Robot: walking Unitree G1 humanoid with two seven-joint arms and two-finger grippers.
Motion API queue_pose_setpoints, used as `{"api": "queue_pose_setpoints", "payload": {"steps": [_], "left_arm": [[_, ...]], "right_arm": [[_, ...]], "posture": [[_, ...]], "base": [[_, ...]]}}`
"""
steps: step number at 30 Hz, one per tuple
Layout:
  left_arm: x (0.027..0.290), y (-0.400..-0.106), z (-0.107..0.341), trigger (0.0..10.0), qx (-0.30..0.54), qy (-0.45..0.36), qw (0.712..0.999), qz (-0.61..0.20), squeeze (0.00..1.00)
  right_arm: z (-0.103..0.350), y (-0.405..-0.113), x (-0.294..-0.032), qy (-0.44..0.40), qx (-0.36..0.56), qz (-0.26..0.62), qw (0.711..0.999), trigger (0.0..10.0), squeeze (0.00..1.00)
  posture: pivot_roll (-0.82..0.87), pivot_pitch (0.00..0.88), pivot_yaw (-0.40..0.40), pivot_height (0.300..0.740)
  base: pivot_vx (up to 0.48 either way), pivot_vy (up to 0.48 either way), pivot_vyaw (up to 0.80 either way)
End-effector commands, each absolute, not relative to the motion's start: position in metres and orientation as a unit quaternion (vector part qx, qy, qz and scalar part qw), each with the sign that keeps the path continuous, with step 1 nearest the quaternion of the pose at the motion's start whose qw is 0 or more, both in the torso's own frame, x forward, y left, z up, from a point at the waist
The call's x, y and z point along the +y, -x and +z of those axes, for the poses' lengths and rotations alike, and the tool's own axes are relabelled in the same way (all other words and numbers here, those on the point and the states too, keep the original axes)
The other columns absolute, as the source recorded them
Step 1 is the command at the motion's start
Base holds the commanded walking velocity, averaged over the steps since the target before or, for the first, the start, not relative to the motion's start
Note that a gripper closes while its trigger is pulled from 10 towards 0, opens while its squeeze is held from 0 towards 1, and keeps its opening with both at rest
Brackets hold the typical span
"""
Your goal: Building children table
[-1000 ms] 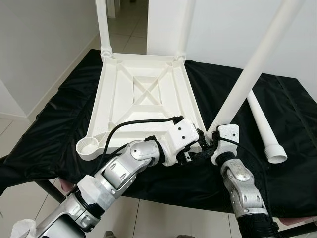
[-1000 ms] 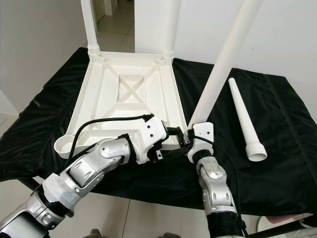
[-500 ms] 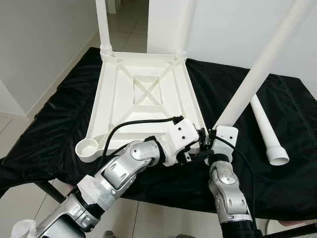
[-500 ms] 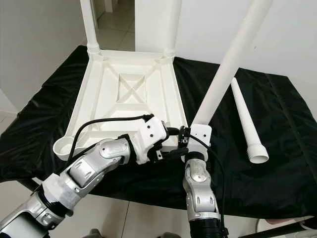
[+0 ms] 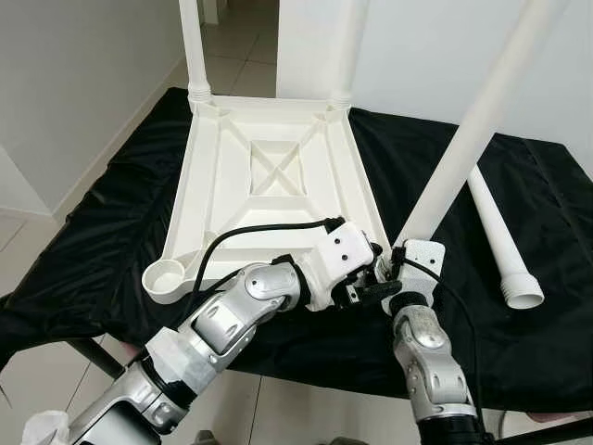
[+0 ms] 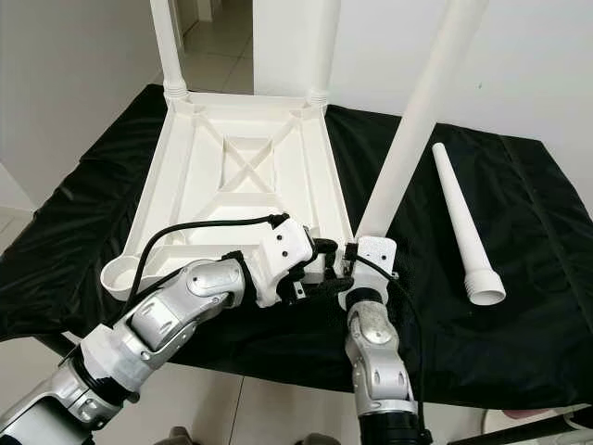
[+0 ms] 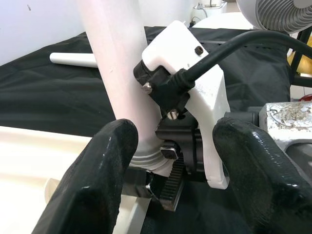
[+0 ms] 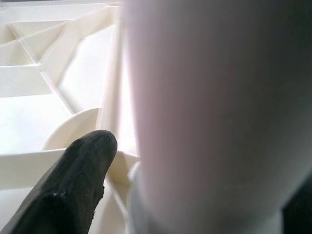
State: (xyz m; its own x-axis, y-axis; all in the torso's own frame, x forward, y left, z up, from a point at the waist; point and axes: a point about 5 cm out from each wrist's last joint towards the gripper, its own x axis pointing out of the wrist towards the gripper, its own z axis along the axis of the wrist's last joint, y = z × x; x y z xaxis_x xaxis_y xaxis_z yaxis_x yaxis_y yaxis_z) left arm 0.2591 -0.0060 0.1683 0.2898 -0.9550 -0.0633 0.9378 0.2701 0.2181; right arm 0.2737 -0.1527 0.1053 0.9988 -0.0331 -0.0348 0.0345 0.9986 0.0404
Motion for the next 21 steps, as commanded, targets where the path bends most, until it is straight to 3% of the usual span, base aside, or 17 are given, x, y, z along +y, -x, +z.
{"api": "queue_pose_setpoints", "payload": {"steps": [1, 13, 21], "left_arm": [[-0.008, -0.251, 0.164, 10.0, -0.03, -0.113, 0.75, -0.651, 0.0], [-0.008, -0.252, 0.164, 10.0, -0.03, -0.115, 0.747, -0.654, 0.0], [-0.007, -0.251, 0.16, 10.0, -0.023, -0.116, 0.746, -0.655, 0.0]], "right_arm": [[0.105, -0.274, -0.159, -0.018, 0.016, -0.001, 1.0, 10.0, 0.0], [0.12, -0.282, -0.182, 0.041, -0.015, 0.098, 0.994, 10.0, 0.0], [0.125, -0.286, -0.18, 0.055, -0.022, 0.182, 0.981, 10.0, 0.0]], "posture": [[0.01, 0.0, -0.042, 0.74], [0.01, 0.0, -0.034, 0.74], [0.01, 0.0, -0.032, 0.74]], "base": [[0.0, 0.0, 0.0], [0.0, 0.0, 0.0], [0.0, 0.0, 0.0]]}}
